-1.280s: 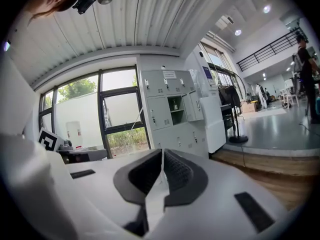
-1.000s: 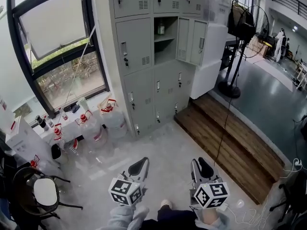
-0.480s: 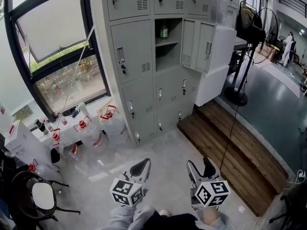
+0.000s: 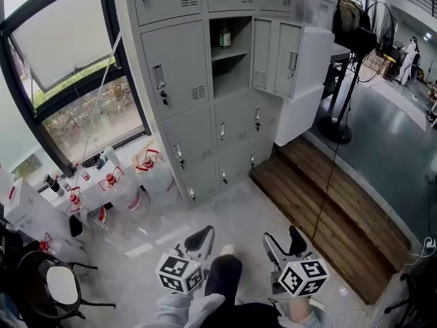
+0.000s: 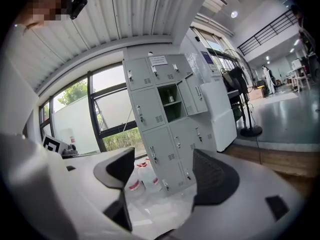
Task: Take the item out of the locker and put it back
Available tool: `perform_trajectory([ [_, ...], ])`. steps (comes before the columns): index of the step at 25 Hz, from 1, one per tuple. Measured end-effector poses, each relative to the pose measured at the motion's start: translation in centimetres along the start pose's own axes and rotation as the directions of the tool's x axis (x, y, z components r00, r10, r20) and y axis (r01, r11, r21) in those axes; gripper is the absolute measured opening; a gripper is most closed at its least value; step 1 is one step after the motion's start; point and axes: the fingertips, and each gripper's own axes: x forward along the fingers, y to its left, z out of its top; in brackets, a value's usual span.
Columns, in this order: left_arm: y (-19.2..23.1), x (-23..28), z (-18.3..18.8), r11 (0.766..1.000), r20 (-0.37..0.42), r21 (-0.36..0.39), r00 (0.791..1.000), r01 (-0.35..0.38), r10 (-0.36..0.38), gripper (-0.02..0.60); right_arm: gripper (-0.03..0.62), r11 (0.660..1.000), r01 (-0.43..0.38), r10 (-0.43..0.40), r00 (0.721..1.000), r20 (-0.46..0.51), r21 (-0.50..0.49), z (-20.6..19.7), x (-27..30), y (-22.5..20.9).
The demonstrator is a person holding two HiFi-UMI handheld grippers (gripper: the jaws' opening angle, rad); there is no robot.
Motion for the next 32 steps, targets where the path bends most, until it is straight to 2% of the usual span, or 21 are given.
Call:
perform_trajectory([
  [9,4.1,8.1,3.1,0.999,0.016,0.015,0.999,0.031,-0.031,0.011,0.347,1.0,0.01,-0.01,1.0,0.017,-0.005,3.2,7.5,-3.2],
  [17,10.6,18.3,9.9,0.998,0.07,0.044,0.997,0.039,-0.042,0.011,0.347,1.0,0.025,-0.024,0.998,0.058,-0.017,9.8,17.7,-6.6],
  [22,14.6,24.5,12.4,0.996,0.079,0.066,0.995,0.056,-0.061,0.011,0.347,0.999,0.032,-0.031,0.997,0.076,-0.016,12.3,24.5,-8.7],
  [27,17.7,28.8,13.6,0.994,0.076,0.082,0.994,0.067,-0.074,0.012,0.347,0.999,0.039,-0.039,0.996,0.083,-0.003,13.3,29.7,-10.3],
  [32,19.8,30.5,13.1,0.996,0.056,0.056,0.996,0.07,-0.073,0.011,0.347,0.999,0.038,-0.039,0.998,0.056,0.009,13.0,32.5,-10.4],
])
